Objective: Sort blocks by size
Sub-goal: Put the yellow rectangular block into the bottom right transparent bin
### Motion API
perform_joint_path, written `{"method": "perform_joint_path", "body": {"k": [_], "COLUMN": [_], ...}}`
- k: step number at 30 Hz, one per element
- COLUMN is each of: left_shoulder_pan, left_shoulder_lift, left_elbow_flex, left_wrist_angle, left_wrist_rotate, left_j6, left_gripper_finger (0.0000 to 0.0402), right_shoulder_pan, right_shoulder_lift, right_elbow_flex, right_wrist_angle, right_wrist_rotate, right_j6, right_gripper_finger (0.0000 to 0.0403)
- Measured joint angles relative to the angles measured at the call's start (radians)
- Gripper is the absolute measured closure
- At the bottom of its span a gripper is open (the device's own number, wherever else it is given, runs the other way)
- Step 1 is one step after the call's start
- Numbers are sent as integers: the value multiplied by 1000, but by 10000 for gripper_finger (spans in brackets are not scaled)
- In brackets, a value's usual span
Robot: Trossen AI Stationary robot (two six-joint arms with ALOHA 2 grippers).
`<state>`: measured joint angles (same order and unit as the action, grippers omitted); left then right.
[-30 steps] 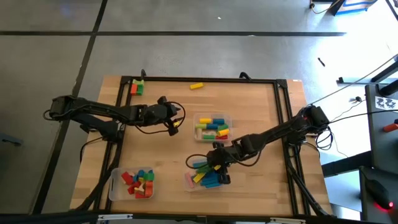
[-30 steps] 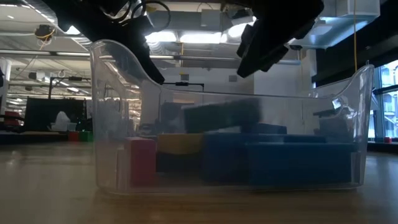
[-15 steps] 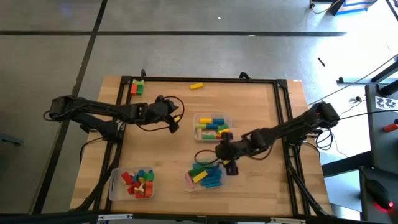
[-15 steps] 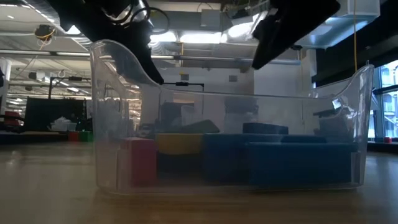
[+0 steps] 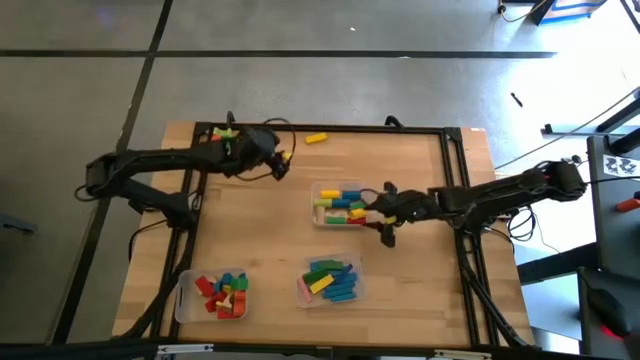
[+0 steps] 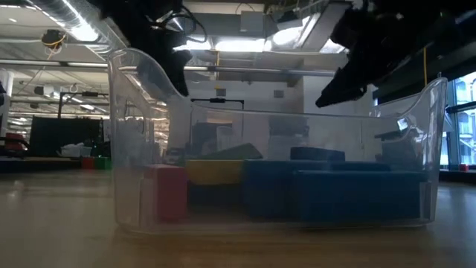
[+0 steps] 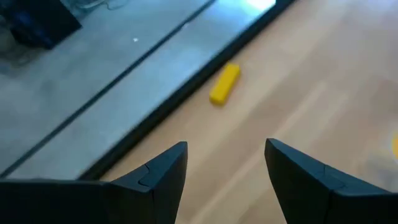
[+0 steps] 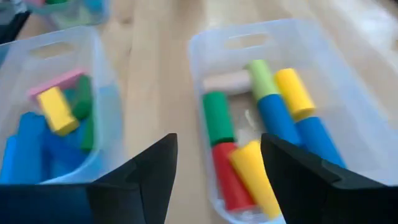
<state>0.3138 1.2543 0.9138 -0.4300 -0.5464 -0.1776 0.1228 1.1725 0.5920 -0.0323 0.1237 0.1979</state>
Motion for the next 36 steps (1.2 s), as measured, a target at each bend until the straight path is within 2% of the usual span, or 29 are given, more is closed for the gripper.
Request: {"method": "perform_joint_path", "body": {"k": [5,11,16,21,25,36], "left_shoulder_pan": [88,178,237,290,333,378], "left_shoulder_lift": [123,332,501,632,696,790], "left_elbow_flex": [103,268,365,426,444,447], "left_wrist_angle": [79,83,131,166,185,224], "left_wrist_rotate": [19,168,370,421,537,555], "left_j6": [94,187,240,268,273,362], "left_gripper_finger": [192,192,192,192,192,192], "right_shoulder_pan": [-65,-111,-117,-117,-117,-117], "right_shoulder_lift": [-32,-27,-27,-27,-27,-24], "right_elbow_flex": [-85,-104,-104,-104,-104,-104], "right_wrist_angle": [102,110,120,132,137,135], "right_wrist_rotate": [30,43,50,82,103,105], "right_j6": [-20,-27,-69,-101,-124,-158], "right_gripper_finger": [171,171,172,172,172,172]}}
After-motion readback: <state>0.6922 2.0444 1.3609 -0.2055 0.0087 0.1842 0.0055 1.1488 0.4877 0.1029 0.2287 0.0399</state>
